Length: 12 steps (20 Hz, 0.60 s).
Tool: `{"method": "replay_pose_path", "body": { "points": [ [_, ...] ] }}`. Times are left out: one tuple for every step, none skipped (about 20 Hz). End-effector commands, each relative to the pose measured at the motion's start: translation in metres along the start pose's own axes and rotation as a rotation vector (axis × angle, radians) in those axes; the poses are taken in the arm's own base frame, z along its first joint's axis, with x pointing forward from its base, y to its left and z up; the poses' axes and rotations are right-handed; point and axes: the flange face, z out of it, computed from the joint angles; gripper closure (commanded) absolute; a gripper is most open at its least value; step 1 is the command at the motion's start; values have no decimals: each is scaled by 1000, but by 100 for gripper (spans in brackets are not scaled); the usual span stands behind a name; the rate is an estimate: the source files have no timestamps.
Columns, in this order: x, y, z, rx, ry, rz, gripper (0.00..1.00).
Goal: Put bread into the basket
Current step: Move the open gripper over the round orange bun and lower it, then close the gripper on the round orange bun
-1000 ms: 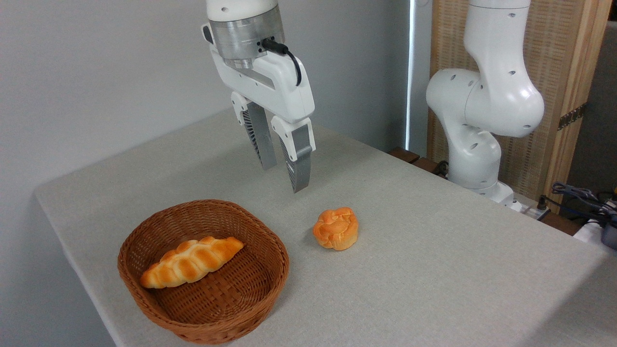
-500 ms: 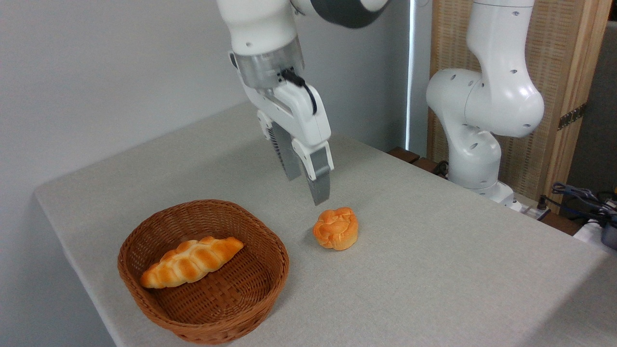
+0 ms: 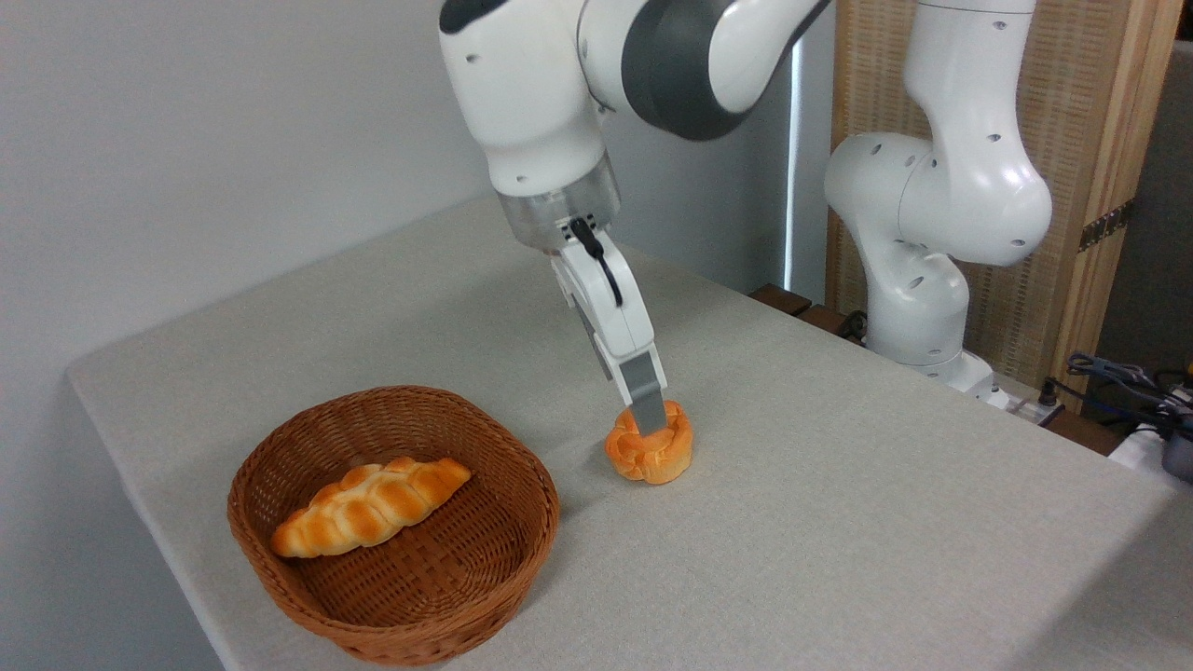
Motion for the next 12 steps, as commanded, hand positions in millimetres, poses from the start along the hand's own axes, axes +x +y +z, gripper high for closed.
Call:
{"method": "replay_pose_path", "body": {
  "points": [
    [-2,17,27,42,14,38,0],
    [-1,18,34,41,13,42,0],
    [0,20,38,37,11,45,0],
    [1,20,40,35,9,48,0],
    [2,21,41,32,7,51,0],
    [2,21,41,32,7,51,0],
    [1,21,43,28,5,50,0],
    [2,22,46,24,3,51,0],
    [2,22,46,23,2,51,0],
    [1,22,48,20,1,53,0],
    [2,22,49,20,1,53,0],
    [2,22,49,20,0,54,0]
  ]
}}
